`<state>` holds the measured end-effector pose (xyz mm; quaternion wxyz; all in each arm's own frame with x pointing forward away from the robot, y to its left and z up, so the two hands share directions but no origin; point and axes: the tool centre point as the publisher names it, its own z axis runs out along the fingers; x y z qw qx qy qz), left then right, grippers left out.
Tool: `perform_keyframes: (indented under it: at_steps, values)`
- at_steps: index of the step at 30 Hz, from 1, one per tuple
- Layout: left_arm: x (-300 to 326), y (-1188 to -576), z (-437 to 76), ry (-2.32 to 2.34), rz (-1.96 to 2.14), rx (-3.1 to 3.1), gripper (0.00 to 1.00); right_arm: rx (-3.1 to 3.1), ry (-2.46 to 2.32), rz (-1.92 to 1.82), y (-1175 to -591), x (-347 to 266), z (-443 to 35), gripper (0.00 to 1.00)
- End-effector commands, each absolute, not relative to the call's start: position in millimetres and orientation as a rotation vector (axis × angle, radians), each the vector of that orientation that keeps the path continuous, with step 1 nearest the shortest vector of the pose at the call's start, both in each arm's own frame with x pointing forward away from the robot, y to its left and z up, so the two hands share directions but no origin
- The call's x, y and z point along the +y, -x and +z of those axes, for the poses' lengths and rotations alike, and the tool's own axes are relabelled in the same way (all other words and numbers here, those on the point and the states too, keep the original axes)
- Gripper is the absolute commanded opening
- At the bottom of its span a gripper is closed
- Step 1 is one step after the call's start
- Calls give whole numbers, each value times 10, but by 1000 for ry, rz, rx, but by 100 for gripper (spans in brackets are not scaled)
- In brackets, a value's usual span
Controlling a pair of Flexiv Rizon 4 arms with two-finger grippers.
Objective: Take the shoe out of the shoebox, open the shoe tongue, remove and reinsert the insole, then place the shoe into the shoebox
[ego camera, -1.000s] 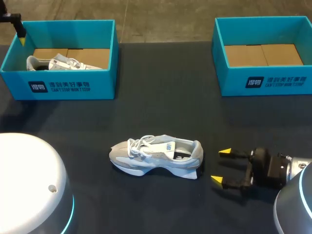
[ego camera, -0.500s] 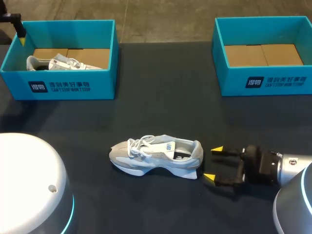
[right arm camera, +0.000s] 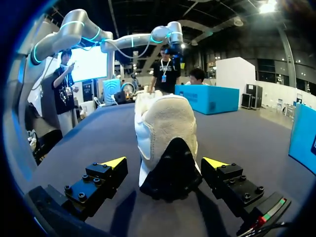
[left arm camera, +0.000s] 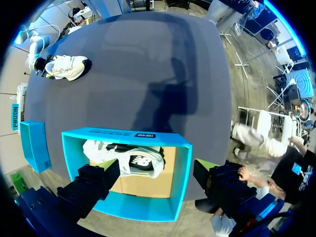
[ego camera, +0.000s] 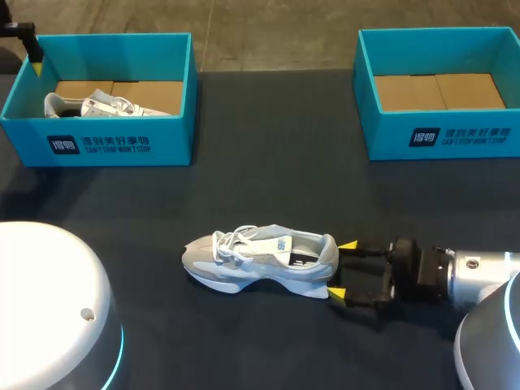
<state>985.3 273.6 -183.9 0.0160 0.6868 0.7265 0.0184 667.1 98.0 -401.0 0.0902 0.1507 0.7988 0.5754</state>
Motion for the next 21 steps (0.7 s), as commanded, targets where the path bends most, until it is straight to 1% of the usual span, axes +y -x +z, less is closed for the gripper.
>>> perform_keyframes:
  at_steps: [1, 21]
  values:
    - [2736, -9845, -1839, -2136, 62, 2259, 100, 2393, -444, 1708, -6747, 1075, -4033, 100]
    - [2736, -9845, -1839, -2136, 62, 2259, 100, 2419, -374, 1750, -6819, 1296, -4069, 100]
